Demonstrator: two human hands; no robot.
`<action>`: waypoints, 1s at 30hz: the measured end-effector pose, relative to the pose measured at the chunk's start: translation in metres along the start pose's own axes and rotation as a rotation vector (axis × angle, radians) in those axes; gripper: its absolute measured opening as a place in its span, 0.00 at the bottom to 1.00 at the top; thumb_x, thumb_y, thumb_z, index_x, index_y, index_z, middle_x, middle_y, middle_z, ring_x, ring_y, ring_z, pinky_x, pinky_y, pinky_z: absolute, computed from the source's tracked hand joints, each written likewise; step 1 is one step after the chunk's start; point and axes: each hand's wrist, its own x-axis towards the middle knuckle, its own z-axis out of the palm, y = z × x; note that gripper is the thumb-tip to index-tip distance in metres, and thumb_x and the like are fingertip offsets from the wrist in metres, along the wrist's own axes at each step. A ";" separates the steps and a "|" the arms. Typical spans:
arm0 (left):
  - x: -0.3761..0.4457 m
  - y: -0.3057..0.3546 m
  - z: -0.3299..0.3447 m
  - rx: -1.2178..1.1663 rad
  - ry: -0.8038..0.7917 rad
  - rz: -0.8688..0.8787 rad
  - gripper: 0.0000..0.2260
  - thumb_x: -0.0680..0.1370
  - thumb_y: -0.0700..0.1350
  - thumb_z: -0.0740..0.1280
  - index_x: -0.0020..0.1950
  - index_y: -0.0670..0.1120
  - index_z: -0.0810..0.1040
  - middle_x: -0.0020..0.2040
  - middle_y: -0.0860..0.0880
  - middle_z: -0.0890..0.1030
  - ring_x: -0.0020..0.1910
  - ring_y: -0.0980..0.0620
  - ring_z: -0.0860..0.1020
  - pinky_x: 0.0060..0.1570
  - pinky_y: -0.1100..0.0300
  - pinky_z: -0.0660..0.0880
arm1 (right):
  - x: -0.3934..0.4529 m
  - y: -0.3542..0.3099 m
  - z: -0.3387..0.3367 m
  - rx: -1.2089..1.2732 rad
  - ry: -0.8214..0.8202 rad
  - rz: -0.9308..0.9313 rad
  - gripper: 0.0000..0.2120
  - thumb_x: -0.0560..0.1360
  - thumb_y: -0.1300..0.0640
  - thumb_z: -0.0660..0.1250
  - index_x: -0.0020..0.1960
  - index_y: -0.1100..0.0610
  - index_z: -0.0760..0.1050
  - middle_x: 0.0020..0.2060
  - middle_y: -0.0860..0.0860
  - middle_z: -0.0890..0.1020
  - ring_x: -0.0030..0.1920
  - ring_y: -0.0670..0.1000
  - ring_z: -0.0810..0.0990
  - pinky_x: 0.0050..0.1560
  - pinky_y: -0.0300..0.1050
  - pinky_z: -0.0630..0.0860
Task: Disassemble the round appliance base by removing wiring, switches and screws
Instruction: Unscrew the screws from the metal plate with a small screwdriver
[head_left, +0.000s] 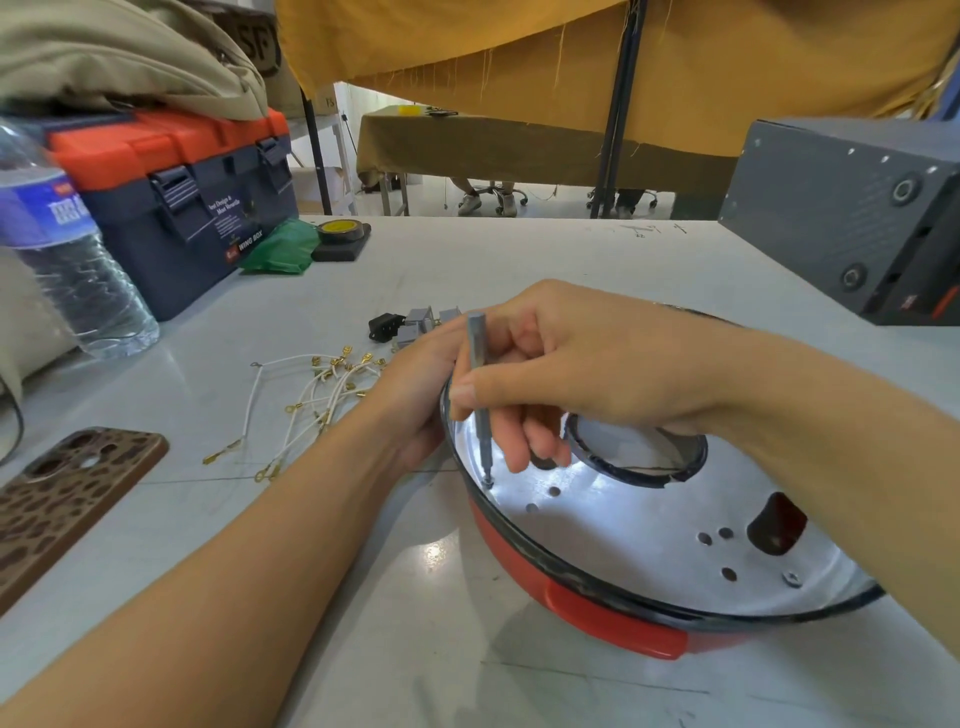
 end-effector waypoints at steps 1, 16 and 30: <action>0.000 0.000 0.000 0.011 -0.011 0.006 0.13 0.76 0.34 0.54 0.34 0.38 0.74 0.21 0.45 0.77 0.22 0.50 0.78 0.23 0.64 0.74 | 0.000 0.002 0.003 0.029 0.030 -0.008 0.09 0.79 0.59 0.63 0.43 0.63 0.77 0.25 0.54 0.80 0.21 0.49 0.72 0.30 0.47 0.73; 0.000 0.001 -0.002 -0.016 0.052 0.006 0.15 0.78 0.35 0.55 0.63 0.31 0.69 0.27 0.51 0.80 0.27 0.56 0.80 0.26 0.67 0.74 | -0.003 0.009 0.006 -0.104 0.181 -0.028 0.15 0.81 0.54 0.59 0.39 0.59 0.78 0.22 0.51 0.79 0.22 0.45 0.74 0.27 0.32 0.71; 0.002 0.003 -0.002 -0.032 0.177 -0.025 0.12 0.78 0.38 0.60 0.58 0.45 0.78 0.39 0.48 0.84 0.38 0.51 0.82 0.37 0.62 0.79 | -0.017 -0.002 0.004 -0.299 0.026 -0.026 0.12 0.78 0.57 0.58 0.48 0.65 0.74 0.32 0.56 0.76 0.22 0.41 0.68 0.24 0.30 0.65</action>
